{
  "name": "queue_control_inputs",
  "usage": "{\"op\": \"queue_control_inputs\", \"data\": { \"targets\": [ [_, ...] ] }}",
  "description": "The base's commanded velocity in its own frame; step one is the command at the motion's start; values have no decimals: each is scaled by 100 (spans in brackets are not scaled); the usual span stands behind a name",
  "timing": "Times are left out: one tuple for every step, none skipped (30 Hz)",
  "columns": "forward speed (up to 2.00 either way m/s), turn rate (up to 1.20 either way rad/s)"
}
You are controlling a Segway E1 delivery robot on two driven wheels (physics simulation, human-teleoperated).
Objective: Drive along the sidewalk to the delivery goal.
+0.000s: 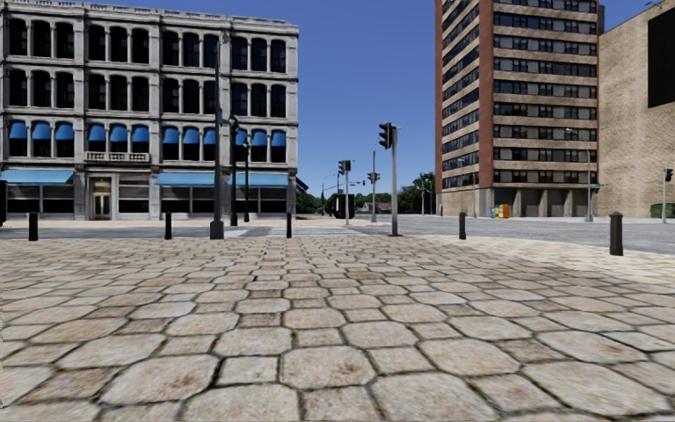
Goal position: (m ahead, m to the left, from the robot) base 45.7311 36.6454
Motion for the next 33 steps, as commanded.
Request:
{"op": "queue_control_inputs", "data": {
  "targets": [
    [200, 0],
    [200, 0],
    [200, 0],
    [200, 0],
    [200, 0],
    [200, 0],
    [200, 0],
    [200, 0],
    [200, 0],
    [200, 0],
    [200, 0],
    [200, 0],
    [200, 0],
    [200, 0],
    [200, 0],
    [200, 0],
    [200, 0],
    [200, 0],
    [200, 0],
    [200, 0],
    [200, 0],
    [200, 0],
    [200, 0],
    [200, 0],
    [200, 0],
    [200, 0],
    [200, 0],
    [200, 0],
    [200, 0],
    [200, 0],
    [200, 0],
    [200, 0],
    [200, 0]
  ]
}}
